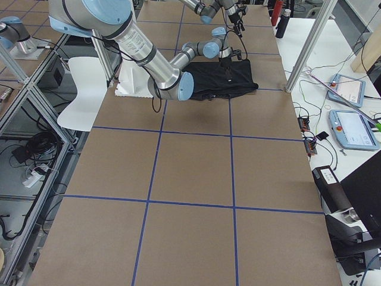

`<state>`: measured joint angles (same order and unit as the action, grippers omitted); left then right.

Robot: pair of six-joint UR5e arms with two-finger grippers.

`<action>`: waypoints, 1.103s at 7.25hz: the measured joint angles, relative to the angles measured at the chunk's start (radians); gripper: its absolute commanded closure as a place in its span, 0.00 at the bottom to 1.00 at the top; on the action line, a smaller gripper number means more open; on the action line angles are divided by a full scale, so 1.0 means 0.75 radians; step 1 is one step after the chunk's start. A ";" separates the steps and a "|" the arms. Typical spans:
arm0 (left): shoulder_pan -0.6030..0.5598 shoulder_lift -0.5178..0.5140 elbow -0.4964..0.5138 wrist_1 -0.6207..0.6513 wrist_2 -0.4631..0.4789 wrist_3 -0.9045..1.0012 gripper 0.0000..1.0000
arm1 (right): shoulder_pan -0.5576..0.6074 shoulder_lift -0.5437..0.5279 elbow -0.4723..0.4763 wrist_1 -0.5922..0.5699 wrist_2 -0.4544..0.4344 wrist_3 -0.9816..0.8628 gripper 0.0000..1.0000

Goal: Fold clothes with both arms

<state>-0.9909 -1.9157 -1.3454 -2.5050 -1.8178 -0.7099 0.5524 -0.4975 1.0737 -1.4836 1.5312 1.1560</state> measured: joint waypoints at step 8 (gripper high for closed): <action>0.000 0.000 -0.004 0.000 0.000 -0.002 0.00 | 0.031 0.049 -0.224 0.033 -0.017 -0.062 0.00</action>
<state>-0.9906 -1.9159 -1.3488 -2.5050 -1.8178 -0.7117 0.5753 -0.4606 0.9057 -1.4590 1.5186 1.1097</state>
